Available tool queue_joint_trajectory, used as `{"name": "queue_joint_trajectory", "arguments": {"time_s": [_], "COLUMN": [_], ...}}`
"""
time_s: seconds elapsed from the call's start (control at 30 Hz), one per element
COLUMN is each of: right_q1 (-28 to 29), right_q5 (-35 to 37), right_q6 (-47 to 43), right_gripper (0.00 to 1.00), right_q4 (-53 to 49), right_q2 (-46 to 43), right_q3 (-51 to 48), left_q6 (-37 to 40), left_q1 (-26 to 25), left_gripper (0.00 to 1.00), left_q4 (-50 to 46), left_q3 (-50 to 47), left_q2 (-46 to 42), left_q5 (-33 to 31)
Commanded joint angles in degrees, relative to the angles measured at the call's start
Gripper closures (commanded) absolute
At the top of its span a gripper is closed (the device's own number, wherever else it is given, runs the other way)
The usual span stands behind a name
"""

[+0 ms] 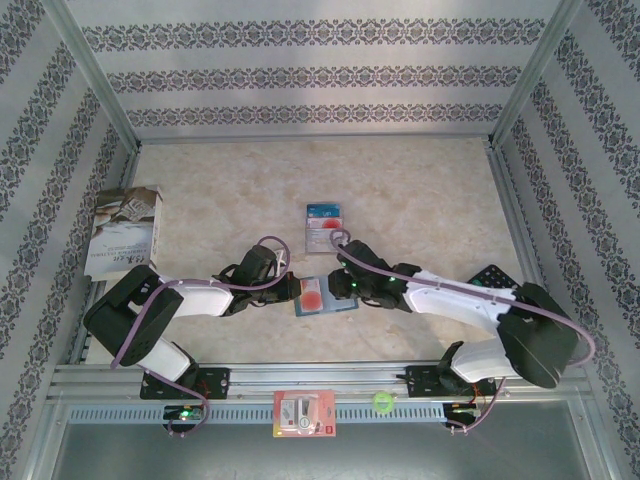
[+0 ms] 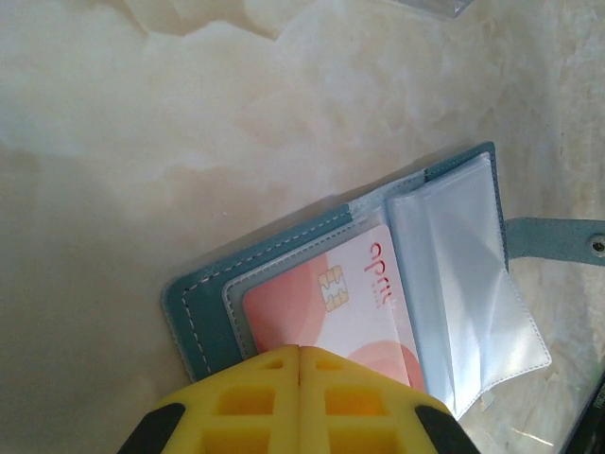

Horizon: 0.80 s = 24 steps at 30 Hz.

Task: Take the credit cards out of the card holder

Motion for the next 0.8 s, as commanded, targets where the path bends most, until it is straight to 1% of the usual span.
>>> {"name": "queue_joint_trajectory", "arguments": {"time_s": [0.0, 0.1, 0.23, 0.37, 0.47, 0.53, 0.63, 0.7, 0.77], "right_q1": [0.3, -0.5, -2.9, -5.4, -5.9, -5.8, -5.5, -5.2, -5.1], "right_q5": [-8.5, -9.7, -8.3, -4.3, -2.0, -1.4, -2.8, -4.7, -8.1], "right_q6": [-0.6, 1.3, 3.9, 6.4, 7.1, 6.6, 3.3, 1.2, 0.2], "right_gripper": [0.82, 0.85, 0.87, 0.87, 0.86, 0.83, 0.76, 0.74, 0.73], "right_q4": [4.5, 5.6, 5.3, 4.1, 3.2, 2.1, 1.2, 0.0, 0.4], "right_q2": [4.9, 8.0, 8.7, 5.9, 2.7, 0.7, -1.8, -2.4, -1.8], "right_q3": [1.8, 0.8, -2.7, -7.2, -9.0, -8.6, -6.4, -3.8, -1.8], "left_q6": [1.9, 2.1, 2.7, 3.4, 3.7, 3.9, 4.4, 4.7, 4.7], "left_q1": [-0.5, -0.5, -0.5, -0.5, -0.3, -0.2, -0.2, -0.2, -0.2], "left_gripper": [1.0, 1.0, 1.0, 1.0, 1.0, 1.0, 1.0, 1.0, 1.0], "left_q4": [-0.6, -0.3, -0.3, -0.3, 0.4, 0.6, 0.7, 0.6, 0.8], "left_q3": [0.1, -0.1, 0.0, 0.3, 0.4, 0.5, 0.6, 0.9, 1.2], "left_q2": [-0.3, -0.1, 0.0, 0.8, 1.5, 1.9, 2.0, 2.3, 2.9], "left_q5": [0.5, 0.8, 0.5, 0.4, 0.9, 1.1, 1.1, 1.3, 1.4]}}
